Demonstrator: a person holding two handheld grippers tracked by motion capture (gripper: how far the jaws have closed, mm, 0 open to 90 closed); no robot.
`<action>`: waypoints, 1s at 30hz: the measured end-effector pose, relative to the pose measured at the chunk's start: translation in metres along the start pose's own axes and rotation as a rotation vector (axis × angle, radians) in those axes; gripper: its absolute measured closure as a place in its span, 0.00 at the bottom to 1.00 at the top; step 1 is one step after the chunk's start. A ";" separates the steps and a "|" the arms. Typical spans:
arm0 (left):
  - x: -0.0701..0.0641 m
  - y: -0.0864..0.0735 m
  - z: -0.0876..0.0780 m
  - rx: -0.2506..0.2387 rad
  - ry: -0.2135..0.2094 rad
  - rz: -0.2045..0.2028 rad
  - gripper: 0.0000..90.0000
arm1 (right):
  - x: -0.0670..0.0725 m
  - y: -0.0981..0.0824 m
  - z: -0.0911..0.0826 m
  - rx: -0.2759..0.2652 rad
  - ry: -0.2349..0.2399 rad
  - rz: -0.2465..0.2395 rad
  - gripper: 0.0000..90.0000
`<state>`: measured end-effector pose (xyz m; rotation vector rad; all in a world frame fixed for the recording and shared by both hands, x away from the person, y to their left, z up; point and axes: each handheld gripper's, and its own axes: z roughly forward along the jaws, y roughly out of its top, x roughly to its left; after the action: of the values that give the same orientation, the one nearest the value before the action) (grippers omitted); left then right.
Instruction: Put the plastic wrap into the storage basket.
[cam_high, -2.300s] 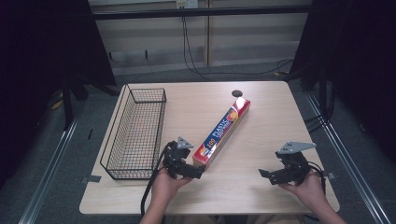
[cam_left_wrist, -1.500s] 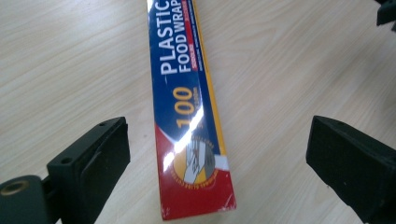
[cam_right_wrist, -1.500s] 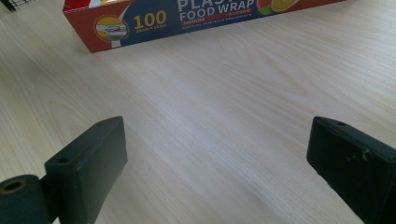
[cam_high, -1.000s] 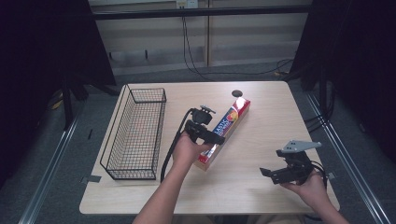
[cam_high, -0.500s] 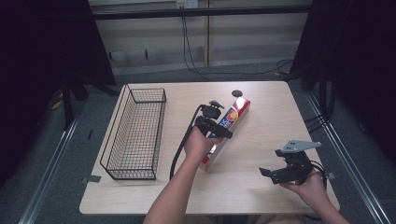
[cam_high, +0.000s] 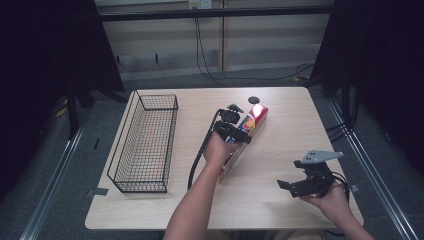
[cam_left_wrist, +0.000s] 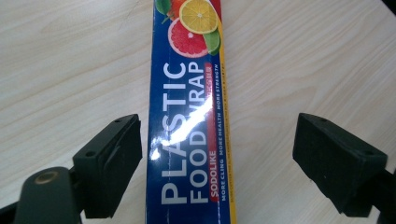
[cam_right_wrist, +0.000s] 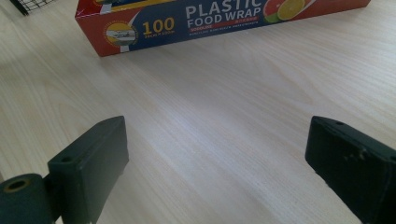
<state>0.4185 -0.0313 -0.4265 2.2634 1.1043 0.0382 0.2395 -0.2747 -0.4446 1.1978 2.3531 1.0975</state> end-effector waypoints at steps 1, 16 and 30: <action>0.001 0.000 0.001 0.009 0.006 0.010 0.18 | 0.000 0.000 0.000 0.003 0.002 0.000 0.07; 0.002 0.006 0.013 0.027 0.021 0.009 0.27 | 0.000 0.001 0.000 0.000 0.012 -0.002 0.07; 0.007 0.006 0.022 0.058 0.046 0.013 0.27 | 0.000 0.001 0.000 0.002 0.015 -0.009 0.07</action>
<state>0.4337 -0.0404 -0.4423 2.3321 1.1286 0.0644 0.2400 -0.2739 -0.4439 1.1831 2.3688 1.1048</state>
